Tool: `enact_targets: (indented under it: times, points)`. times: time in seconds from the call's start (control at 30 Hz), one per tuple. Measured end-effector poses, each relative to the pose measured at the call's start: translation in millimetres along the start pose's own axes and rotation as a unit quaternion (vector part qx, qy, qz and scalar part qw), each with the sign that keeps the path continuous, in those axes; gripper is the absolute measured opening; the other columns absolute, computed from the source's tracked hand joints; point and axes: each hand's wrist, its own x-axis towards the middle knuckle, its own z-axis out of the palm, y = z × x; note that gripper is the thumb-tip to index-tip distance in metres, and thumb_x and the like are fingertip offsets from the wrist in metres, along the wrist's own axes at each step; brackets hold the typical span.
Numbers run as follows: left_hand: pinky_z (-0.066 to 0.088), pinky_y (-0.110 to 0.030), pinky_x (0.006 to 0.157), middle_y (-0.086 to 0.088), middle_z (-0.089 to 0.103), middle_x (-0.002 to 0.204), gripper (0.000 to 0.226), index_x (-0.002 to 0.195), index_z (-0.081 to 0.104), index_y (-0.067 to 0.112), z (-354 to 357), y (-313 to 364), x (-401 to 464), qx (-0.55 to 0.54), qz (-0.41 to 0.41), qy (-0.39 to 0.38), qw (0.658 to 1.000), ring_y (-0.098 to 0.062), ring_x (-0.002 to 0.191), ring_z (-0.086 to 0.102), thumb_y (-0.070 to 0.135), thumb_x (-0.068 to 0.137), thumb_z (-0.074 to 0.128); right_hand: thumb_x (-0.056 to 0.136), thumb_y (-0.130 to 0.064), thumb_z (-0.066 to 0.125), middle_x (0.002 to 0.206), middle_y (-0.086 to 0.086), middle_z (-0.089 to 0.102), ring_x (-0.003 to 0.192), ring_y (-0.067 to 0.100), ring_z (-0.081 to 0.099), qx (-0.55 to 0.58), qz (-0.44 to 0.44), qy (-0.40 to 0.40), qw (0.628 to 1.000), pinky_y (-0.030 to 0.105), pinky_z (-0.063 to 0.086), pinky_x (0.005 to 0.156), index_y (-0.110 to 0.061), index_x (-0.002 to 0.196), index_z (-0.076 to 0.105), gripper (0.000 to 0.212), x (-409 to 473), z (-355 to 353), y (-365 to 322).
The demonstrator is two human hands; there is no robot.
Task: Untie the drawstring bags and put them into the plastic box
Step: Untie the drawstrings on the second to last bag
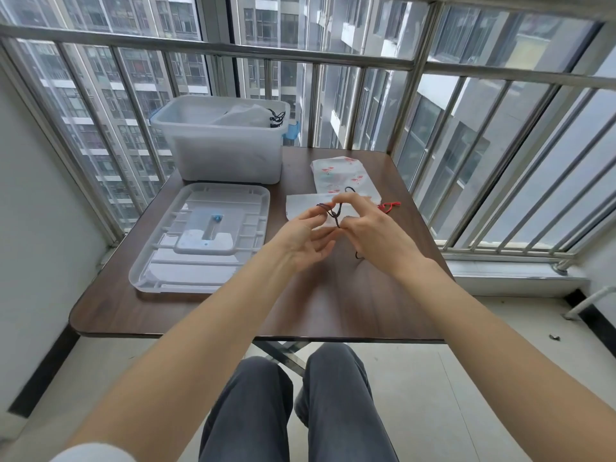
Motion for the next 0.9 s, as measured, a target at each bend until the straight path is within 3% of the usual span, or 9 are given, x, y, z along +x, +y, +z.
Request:
enact_targets:
  times: [0.1,0.2,0.3,0.4,0.53,0.7,0.8,0.9]
  points:
    - [0.045,-0.022,0.066,0.001,0.063,0.069,0.023,0.081,0.062,0.023,6,-5,3,-0.015,0.046,0.063,0.997,-0.013,0.064,0.06,0.006,0.093,0.052,0.079,-0.002,0.059,0.117,0.021,0.059,0.088,0.027,0.065,0.08,0.02,-0.007,0.997,0.02,0.034,0.092,-0.003,0.064,0.063,0.015,-1,3,-4]
    - [0.045,-0.018,0.059,0.005,0.063,0.064,0.017,0.079,0.061,0.022,10,-9,7,-0.021,0.069,0.107,0.992,-0.008,0.056,0.061,0.008,0.089,0.06,0.085,-0.009,0.054,0.124,0.02,0.054,0.101,0.029,0.061,0.147,0.044,-0.028,0.988,0.021,0.039,0.096,-0.002,0.073,0.066,0.018,-4,12,-4]
    - [0.043,-0.019,0.064,0.002,0.061,0.078,0.005,0.084,0.061,0.024,8,-12,7,0.003,0.028,0.091,0.995,-0.01,0.068,0.057,0.025,0.086,0.066,0.086,-0.01,0.054,0.127,0.021,0.051,0.111,0.031,0.057,0.161,0.052,-0.045,0.985,0.036,0.048,0.094,-0.003,0.074,0.064,0.018,-6,17,-3]
    - [0.04,-0.02,0.069,0.002,0.062,0.081,0.007,0.083,0.064,0.025,4,-11,7,0.063,-0.019,0.057,0.996,-0.01,0.071,0.057,0.031,0.086,0.065,0.085,-0.009,0.055,0.129,0.021,0.049,0.113,0.029,0.057,0.164,0.058,-0.048,0.984,0.036,0.048,0.093,-0.006,0.075,0.066,0.015,-9,21,0]
    - [0.042,-0.018,0.065,0.001,0.063,0.073,0.006,0.08,0.065,0.02,0,-6,6,0.119,-0.013,0.049,0.992,-0.01,0.064,0.059,0.018,0.085,0.066,0.084,-0.006,0.06,0.128,0.018,0.052,0.104,0.025,0.062,0.168,0.05,-0.052,0.983,0.034,0.051,0.089,-0.008,0.084,0.069,0.01,-13,28,2]
    - [0.049,-0.014,0.053,-0.007,0.062,0.073,0.007,0.08,0.062,0.011,-2,-1,3,0.179,0.045,0.048,0.982,-0.014,0.066,0.064,0.005,0.084,0.064,0.084,-0.009,0.059,0.125,0.016,0.058,0.097,0.025,0.067,0.188,0.11,-0.025,0.976,0.038,0.054,0.085,-0.002,0.089,0.072,0.016,-10,30,-1]
    - [0.048,-0.013,0.047,-0.009,0.063,0.08,0.013,0.075,0.058,0.014,-5,2,1,0.252,0.102,0.088,0.958,-0.014,0.056,0.066,0.009,0.086,0.064,0.086,-0.005,0.06,0.132,0.013,0.054,0.104,0.025,0.064,0.201,0.159,-0.029,0.966,0.034,0.048,0.095,-0.001,0.089,0.073,0.014,-7,26,1]
    - [0.041,-0.012,0.042,-0.003,0.063,0.077,0.017,0.07,0.056,0.018,-12,6,4,0.366,0.19,0.163,0.896,-0.013,0.051,0.063,0.013,0.084,0.065,0.088,-0.005,0.059,0.137,0.01,0.051,0.112,0.025,0.059,0.186,0.196,-0.035,0.962,0.034,0.042,0.099,0.002,0.085,0.071,0.015,-7,23,5]
